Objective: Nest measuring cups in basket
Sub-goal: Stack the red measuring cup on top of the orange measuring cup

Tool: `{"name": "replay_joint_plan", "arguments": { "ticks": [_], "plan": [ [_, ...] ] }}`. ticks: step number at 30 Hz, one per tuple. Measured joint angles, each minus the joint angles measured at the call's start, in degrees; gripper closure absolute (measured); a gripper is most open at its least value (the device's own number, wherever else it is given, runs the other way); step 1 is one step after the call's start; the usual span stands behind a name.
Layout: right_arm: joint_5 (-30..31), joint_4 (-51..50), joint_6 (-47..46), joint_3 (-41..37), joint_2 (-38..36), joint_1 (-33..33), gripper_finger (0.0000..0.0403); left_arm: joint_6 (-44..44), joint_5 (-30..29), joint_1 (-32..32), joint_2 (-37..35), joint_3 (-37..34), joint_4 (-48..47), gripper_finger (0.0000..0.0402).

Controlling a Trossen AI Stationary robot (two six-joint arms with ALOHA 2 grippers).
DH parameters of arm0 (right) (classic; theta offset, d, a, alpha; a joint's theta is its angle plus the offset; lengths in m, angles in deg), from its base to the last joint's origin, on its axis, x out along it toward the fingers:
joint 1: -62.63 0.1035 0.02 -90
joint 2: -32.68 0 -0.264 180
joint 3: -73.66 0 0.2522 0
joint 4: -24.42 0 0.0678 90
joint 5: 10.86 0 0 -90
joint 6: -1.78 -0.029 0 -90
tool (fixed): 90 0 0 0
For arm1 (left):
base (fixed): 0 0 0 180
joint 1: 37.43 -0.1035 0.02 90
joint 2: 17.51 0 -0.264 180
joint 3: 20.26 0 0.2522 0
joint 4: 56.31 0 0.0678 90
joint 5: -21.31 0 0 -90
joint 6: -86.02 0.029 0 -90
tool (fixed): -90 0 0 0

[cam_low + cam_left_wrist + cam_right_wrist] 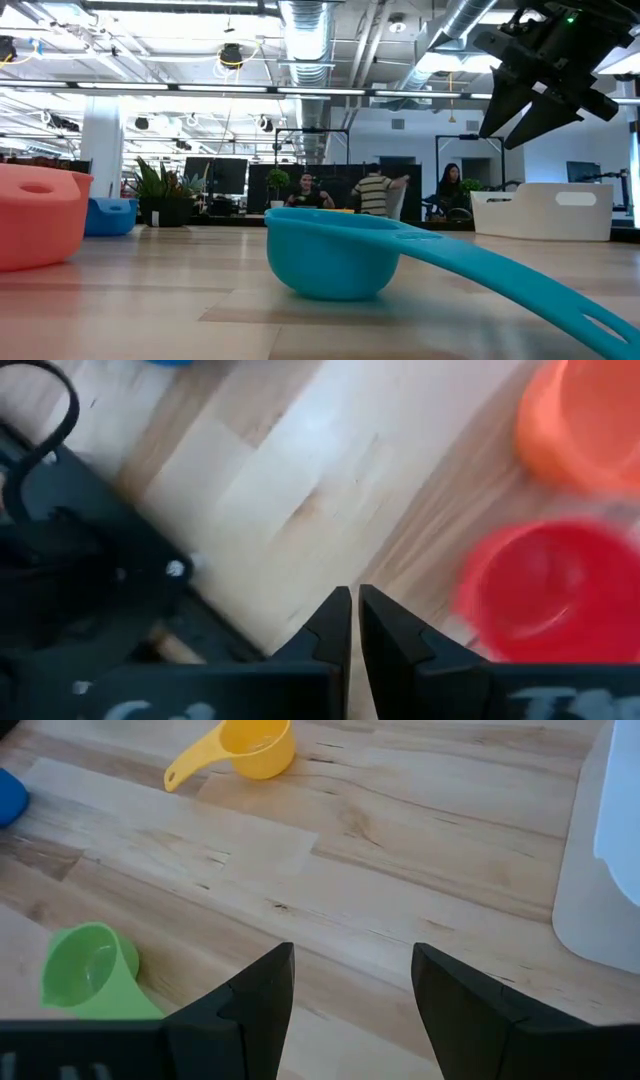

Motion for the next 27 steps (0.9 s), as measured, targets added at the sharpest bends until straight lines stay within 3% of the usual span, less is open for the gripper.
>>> {"name": "replay_joint_plan", "arguments": {
  "ticks": [4,9,19,27],
  "plan": [
    [0.00,-0.02,0.00,0.00,0.00,0.00,0.0178,-9.42,-7.05,3.87,-1.17,0.37,3.45,0.0387],
    [0.06,-0.02,-0.02,0.00,0.00,0.17,0.0178,-17.05,-9.76,7.49,0.60,0.19,6.87,0.0351],
    [0.20,0.01,-0.10,0.00,0.00,0.13,0.0178,-13.85,-5.58,7.32,6.64,0.09,13.40,0.0224],
    [0.09,-0.02,-0.01,0.00,0.00,0.07,0.0178,-15.32,-5.46,7.28,6.76,-0.59,15.99,0.0219]
  ]
}}
